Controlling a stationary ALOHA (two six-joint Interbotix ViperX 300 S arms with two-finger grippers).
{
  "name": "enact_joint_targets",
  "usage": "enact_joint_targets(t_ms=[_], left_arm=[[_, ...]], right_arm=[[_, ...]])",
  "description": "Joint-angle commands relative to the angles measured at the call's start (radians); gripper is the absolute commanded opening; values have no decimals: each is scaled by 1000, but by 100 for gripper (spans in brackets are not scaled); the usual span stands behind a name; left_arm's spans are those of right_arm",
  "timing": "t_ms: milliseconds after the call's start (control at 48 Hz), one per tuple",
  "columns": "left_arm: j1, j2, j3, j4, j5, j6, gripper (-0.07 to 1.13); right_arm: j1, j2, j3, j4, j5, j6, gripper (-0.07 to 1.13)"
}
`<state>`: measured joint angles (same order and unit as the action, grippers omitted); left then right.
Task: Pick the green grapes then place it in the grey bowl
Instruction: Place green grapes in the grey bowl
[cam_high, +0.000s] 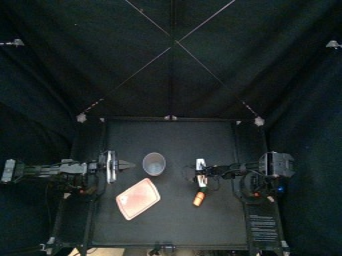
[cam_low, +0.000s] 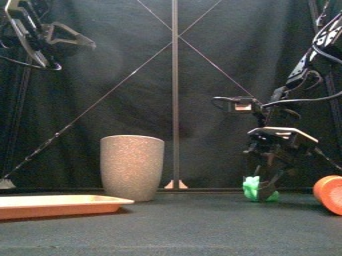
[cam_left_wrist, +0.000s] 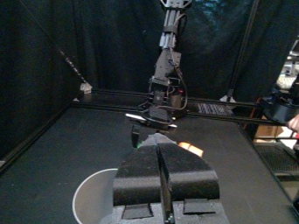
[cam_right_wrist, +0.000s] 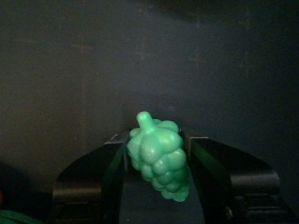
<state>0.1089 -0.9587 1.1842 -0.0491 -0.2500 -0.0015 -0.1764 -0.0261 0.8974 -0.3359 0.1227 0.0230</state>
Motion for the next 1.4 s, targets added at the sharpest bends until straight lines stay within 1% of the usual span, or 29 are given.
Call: enact_joint_targets(t_ms=[21,208,396,542,646,812,1042,1229,1396], left_arm=[[0,2,-12,-3,-5,0,8],[0,0,-8,-3,-5,0,8],[0,0,-8,-3,-5,0,8],[3,0,-8,-14,-9,0,8],[3,0,-3,-25,-9,0,8],[5,0,14,-41,-9,0,8],[6,0,20,-55,-8,3,8],[6,-2,17,-54,-8,5,8],[5,-2,15,-55,-8,5,8]], right_arm=[[-2,-20,-21,5,0,3,67],[15,-71,-91,0,8,5,67],[35,-135,-250,-41,-5,-6,67],[43,-123,-356,-101,-81,-5,67],[38,-71,-419,-115,-161,6,67],[34,58,-500,-87,-219,6,67],[37,209,-607,-51,-219,6,67],[32,256,-638,21,-215,5,68],[18,261,-627,60,-215,5,75]])
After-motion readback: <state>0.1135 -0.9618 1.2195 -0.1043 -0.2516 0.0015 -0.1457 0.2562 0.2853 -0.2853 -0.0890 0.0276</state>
